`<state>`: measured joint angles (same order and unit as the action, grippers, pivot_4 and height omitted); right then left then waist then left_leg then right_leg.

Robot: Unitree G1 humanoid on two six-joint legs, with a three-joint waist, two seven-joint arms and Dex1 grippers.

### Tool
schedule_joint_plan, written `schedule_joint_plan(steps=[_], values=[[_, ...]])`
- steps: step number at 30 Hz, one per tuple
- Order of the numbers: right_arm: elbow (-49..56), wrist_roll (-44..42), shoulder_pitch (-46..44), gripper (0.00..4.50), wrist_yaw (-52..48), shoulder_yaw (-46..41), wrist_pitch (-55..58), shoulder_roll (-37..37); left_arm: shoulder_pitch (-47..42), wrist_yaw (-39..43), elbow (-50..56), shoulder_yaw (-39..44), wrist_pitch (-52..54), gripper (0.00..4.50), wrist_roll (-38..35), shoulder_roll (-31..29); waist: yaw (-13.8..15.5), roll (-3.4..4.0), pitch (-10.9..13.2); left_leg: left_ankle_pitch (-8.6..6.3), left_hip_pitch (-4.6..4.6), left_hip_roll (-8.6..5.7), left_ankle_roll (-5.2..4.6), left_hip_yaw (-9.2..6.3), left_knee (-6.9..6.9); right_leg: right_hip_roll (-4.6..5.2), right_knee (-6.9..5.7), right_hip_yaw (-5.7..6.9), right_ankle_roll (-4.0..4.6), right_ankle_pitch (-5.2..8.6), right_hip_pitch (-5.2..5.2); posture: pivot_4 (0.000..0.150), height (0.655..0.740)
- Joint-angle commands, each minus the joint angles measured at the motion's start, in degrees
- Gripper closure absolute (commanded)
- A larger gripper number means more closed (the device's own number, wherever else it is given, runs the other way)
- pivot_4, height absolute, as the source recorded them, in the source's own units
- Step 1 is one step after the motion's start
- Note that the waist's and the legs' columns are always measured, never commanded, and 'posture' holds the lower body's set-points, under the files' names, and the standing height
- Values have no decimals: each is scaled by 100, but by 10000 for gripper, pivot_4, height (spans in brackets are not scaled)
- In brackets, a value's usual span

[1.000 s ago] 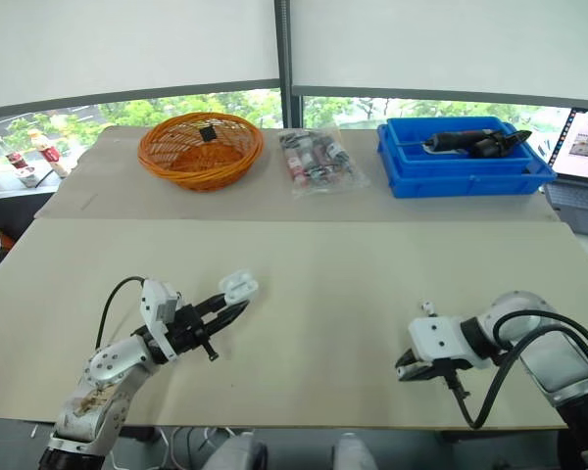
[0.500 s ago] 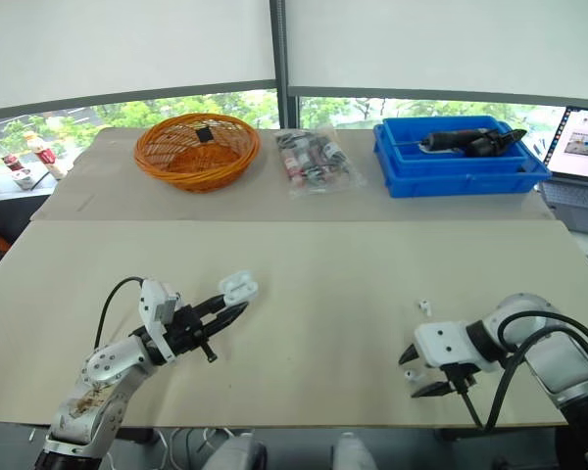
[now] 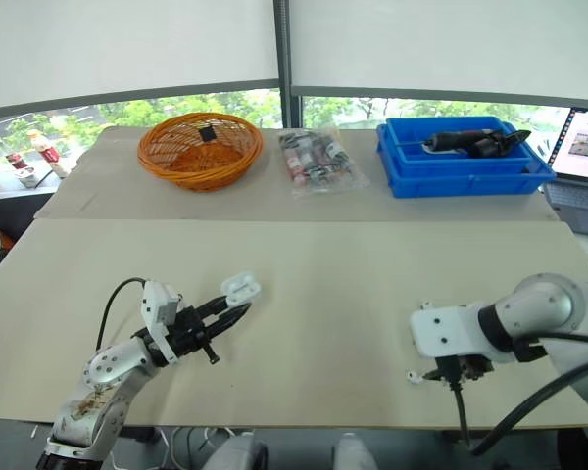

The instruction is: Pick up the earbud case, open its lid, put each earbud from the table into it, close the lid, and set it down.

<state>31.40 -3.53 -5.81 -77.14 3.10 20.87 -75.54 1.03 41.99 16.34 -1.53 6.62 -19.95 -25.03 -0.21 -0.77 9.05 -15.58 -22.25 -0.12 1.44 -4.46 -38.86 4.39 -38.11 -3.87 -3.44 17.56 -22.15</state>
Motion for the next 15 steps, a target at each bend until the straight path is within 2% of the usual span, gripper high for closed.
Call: schedule_joint_plan(steps=[1, 7, 15], values=[[226, 522, -48, 17557, 199, 379, 157, -31, -15, -32, 155, -66, -9, 39205, 22, 34, -1, 0, 0, 0, 0, 0, 0, 3, 0, 0, 0, 0, 0, 0, 0, 1500, 7400], [92, 1062, -338, 17557, 337, 1000, 148, 287, -44, -71, 125, -112, -13, 39205, 55, 82, -30, 0, 0, 0, 1, 1, 0, 12, 1, -2, 1, 0, 0, 0, -1, 1500, 7400], [-41, 1233, -372, 17557, 335, 1165, 180, 490, -20, -126, 140, -147, -9, 39206, 67, 123, -40, -1, 0, 0, 2, 1, 0, 9, 0, -2, 1, 1, 0, 0, 2, 1500, 7400]])
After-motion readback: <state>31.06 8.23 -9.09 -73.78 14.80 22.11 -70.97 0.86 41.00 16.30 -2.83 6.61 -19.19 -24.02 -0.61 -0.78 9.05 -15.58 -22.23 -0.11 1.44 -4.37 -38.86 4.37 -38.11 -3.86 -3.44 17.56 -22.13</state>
